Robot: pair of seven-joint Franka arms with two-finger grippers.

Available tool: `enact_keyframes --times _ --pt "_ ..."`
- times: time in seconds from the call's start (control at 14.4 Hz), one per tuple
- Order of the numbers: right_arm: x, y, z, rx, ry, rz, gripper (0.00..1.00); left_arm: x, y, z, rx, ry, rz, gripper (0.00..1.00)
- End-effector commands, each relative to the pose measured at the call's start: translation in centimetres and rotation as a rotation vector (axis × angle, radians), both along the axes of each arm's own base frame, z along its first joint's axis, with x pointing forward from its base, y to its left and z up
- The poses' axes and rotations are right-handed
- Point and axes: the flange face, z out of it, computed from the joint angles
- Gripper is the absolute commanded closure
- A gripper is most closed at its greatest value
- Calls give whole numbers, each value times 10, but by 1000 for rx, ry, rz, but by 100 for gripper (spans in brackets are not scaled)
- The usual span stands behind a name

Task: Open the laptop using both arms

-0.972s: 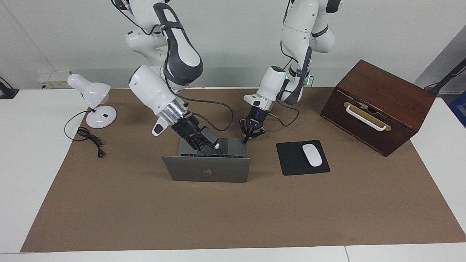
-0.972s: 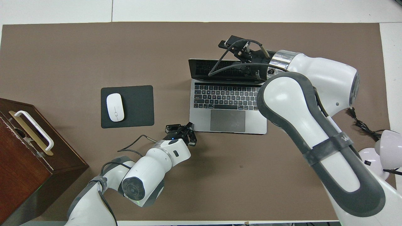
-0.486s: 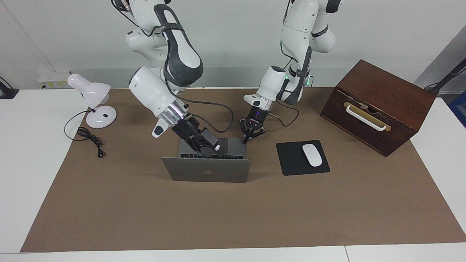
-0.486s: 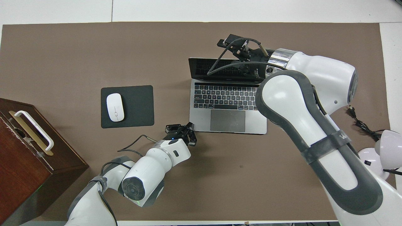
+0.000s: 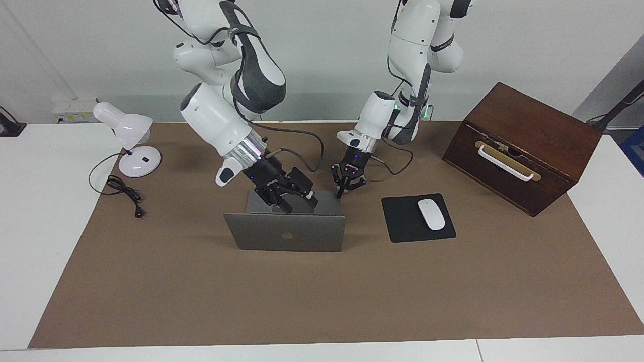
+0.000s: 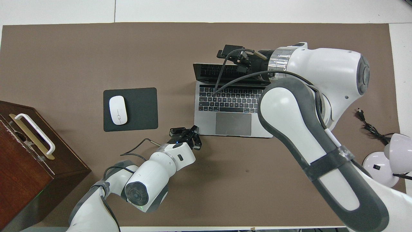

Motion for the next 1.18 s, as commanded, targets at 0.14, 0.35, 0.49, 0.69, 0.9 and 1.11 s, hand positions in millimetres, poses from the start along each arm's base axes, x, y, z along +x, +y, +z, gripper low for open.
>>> enact_keyframes --times 0.14,0.35,0.49,0.69,0.9,1.11 --pt "-22 -19 28 -233 31 206 0 9 1 -30 35 25 -5 100" --pt "-37 -22 36 -330 73 288 0 10 2 -29 32 24 -1 100" --pt "-47 -26 42 -384 104 330 0 10 3 -25 29 20 4 100" --pt "-58 -29 59 -466 162 398 0 8 6 -16 18 14 16 100" --pt "-72 -34 81 -558 210 449 0 4 10 2 -12 6 41 100" --pt "-92 -49 103 -611 246 462 0 4 16 14 -32 1 68 100"
